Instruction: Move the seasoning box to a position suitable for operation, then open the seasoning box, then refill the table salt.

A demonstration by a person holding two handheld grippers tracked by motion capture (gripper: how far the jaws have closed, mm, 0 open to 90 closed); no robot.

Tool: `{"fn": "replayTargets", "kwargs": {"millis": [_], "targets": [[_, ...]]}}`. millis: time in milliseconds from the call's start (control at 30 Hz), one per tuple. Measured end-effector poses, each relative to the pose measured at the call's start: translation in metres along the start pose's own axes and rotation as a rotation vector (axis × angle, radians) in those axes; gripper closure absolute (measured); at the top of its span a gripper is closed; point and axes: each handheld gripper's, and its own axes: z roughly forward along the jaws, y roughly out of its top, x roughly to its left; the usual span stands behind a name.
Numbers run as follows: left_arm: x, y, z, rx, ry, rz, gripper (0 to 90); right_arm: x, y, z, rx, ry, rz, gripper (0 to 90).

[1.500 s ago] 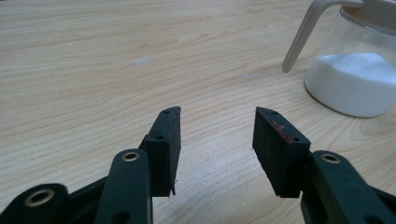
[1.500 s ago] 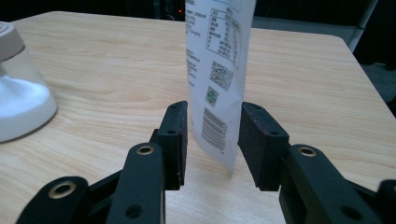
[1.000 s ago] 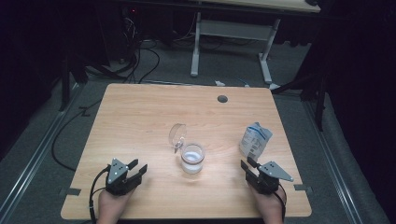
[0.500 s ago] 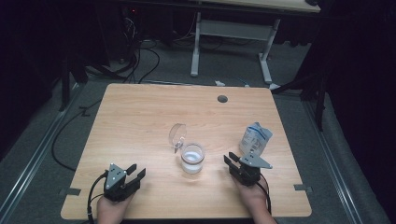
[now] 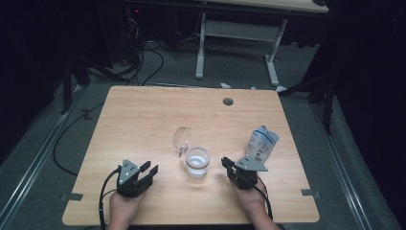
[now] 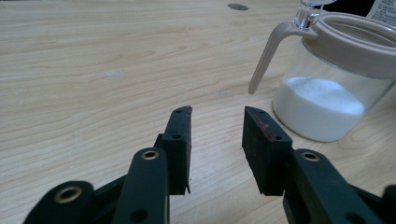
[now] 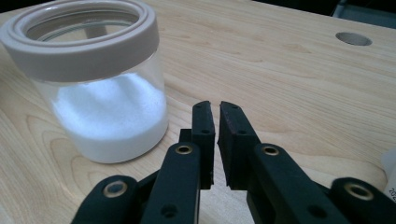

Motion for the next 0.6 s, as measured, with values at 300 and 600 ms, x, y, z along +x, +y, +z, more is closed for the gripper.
{"fn": "replayTargets", "kwargs": {"millis": [300,600], "targets": [[0.000,0.017,0.014,-0.005,-0.002,-0.046,78.3,0.000,0.000,-0.002,0.003,0.011,-0.002,89.9],[-0.007,0.040,0.023,-0.016,0.000,-0.030,84.2,0.003,0.001,-0.002,-0.001,0.022,-0.017,89.9]]}}
